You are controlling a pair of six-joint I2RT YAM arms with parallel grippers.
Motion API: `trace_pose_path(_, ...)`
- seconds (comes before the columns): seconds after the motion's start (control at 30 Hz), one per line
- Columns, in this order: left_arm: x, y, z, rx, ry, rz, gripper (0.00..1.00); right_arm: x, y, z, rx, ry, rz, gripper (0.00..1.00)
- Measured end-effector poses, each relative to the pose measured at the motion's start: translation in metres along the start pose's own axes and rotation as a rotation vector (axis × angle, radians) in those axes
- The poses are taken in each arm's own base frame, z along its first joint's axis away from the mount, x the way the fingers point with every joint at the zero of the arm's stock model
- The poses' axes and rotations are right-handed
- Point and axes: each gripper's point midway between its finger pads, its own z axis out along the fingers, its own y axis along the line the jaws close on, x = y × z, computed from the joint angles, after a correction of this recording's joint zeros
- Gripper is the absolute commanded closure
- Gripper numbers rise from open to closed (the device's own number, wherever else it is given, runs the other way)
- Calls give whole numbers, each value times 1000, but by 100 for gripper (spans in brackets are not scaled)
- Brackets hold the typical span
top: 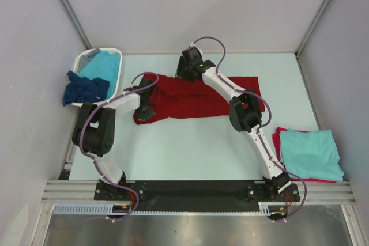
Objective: Fold and stack the t-shirts
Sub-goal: Fold the other side of the tshirt into a rectangle
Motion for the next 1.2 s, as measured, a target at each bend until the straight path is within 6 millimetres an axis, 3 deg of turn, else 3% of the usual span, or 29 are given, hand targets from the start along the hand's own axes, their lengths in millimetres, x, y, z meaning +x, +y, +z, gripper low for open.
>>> trace_pose_path(0.07, 0, 0, 0, 0, 0, 0, 100, 8, -7, 1, 23, 14, -15, 43)
trace_pose_path(0.13, 0, 0, 0, 0, 0, 0, 100, 29, -17, -4, 54, 54, -37, 43)
trace_pose_path(0.27, 0, 0, 0, 3, 2, -1, 100, 82, -31, -33, 105, 153, -86, 44)
trace_pose_path(0.37, 0, 0, 0, 3, 2, -1, 100, 105, -27, -59, 100, 187, -115, 47)
trace_pose_path(0.53, 0, 0, 0, 3, 2, -1, 100, 108, -2, -92, 45, 161, -139, 62)
trace_pose_path(0.6, 0, 0, 0, 3, 2, -1, 100, 105, 10, -97, 16, 141, -145, 75)
trace_pose_path(0.67, 0, 0, 0, 3, 2, -1, 100, 106, 18, -98, -3, 129, -154, 85)
trace_pose_path(0.87, 0, 0, -1, 3, 1, -2, 100, 123, 18, -89, -3, 163, -175, 98)
trace_pose_path(1.2, 1, 1, -1, 0, 5, -2, 100, 144, 5, -60, 27, 219, -199, 100)
